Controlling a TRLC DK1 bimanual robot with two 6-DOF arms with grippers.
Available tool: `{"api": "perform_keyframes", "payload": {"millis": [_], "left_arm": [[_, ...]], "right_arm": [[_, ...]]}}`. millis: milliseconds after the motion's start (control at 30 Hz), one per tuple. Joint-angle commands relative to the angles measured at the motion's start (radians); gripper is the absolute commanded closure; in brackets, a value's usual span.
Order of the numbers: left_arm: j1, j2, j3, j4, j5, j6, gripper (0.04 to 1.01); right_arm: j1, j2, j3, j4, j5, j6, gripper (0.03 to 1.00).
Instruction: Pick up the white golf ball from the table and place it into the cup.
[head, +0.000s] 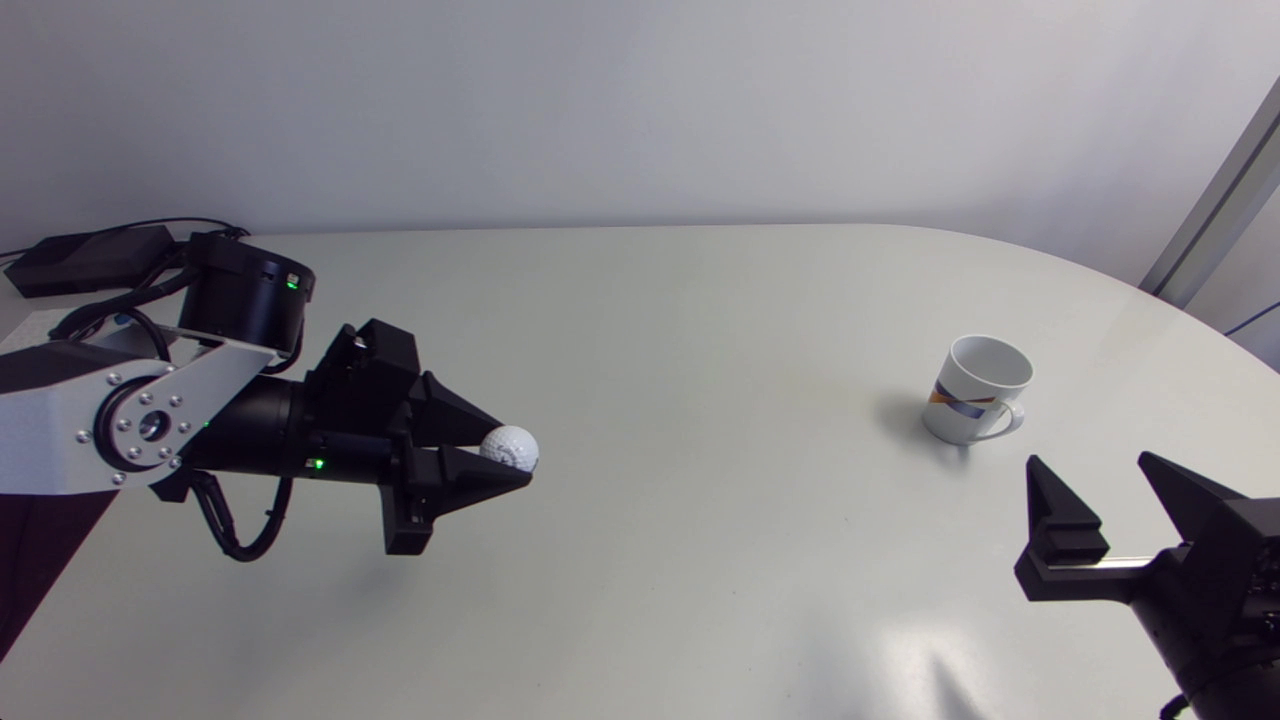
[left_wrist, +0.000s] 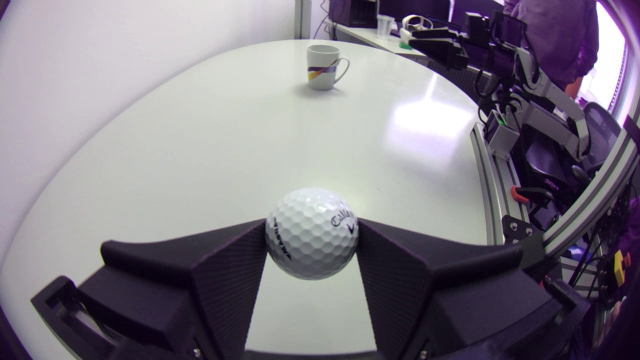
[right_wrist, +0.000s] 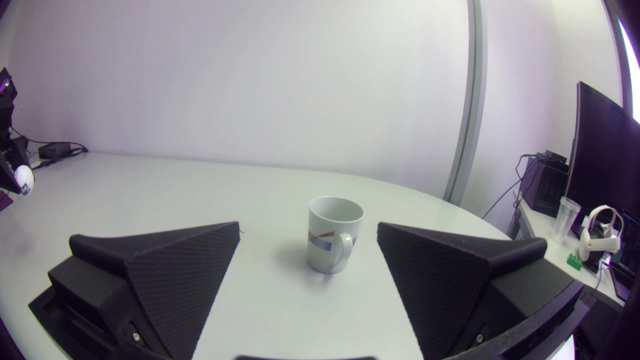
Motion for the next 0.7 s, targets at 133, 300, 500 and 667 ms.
{"api": "perform_keyframes", "payload": {"millis": [133, 300, 500, 667], "left_arm": [[-0.051, 0.110, 0.023, 0.062, 0.017, 0.034, 0.620], [-0.060, 0.142, 0.025, 0.091, 0.017, 0.038, 0.618], [-0.063, 0.154, 0.036, 0.099, 0.017, 0.040, 0.618], [-0.074, 0.154, 0.042, 0.100, 0.017, 0.040, 0.618]], "right_arm": [[0.009, -0.007, -0.030, -0.042, 0.001, 0.021, 0.069], [0.000, -0.007, -0.030, -0.042, 0.008, 0.020, 0.069], [0.052, -0.009, -0.030, -0.040, 0.005, 0.038, 0.069], [0.101, -0.009, -0.030, -0.043, 0.001, 0.046, 0.069]]}}
